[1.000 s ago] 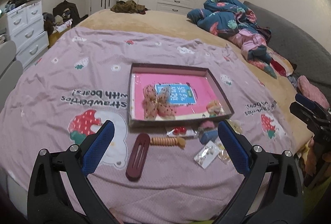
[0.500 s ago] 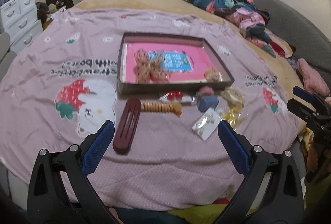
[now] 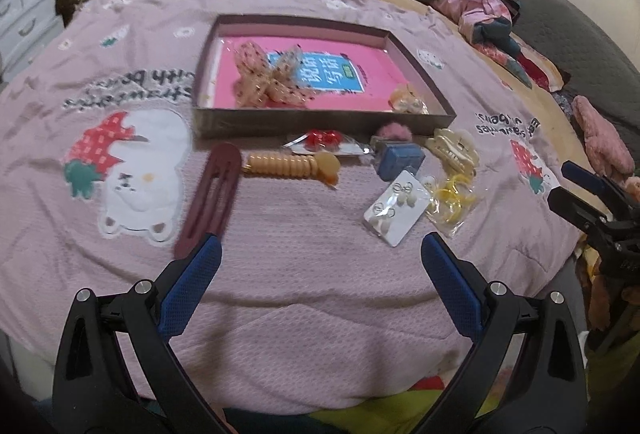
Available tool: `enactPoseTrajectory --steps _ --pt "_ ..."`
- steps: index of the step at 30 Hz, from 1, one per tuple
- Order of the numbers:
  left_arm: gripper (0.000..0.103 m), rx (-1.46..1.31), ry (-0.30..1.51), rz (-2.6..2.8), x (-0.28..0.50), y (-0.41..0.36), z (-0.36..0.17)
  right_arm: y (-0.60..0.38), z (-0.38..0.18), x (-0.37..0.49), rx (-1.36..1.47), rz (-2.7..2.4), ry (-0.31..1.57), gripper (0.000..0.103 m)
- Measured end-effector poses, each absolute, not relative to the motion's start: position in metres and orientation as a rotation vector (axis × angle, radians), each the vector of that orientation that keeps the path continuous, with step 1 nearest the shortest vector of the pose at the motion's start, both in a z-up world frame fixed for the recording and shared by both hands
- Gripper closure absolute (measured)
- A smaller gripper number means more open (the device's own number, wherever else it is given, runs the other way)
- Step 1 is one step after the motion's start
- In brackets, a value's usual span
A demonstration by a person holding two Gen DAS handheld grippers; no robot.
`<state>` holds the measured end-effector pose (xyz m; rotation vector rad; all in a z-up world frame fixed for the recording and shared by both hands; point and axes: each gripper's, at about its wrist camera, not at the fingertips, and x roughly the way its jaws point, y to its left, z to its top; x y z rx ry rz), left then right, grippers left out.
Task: Organize jewelry
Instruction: 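Grasp the coil hair tie with left tool while right tool grasps white claw clip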
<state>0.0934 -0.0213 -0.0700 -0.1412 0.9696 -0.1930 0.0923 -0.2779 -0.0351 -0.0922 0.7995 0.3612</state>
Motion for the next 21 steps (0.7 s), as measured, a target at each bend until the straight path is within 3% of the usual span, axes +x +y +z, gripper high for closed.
enactPoseTrajectory --steps 9,21 --pt "0.035 -0.229 1.049 -0.199 0.136 -0.032 -0.100 -0.284 -0.056 0.126 -0.119 0.344 0.826 0.005" --pt "0.038 -0.283 1.043 -0.092 0.167 -0.035 -0.116 -0.274 -0.097 0.178 -0.172 0.356 0.907 0.005"
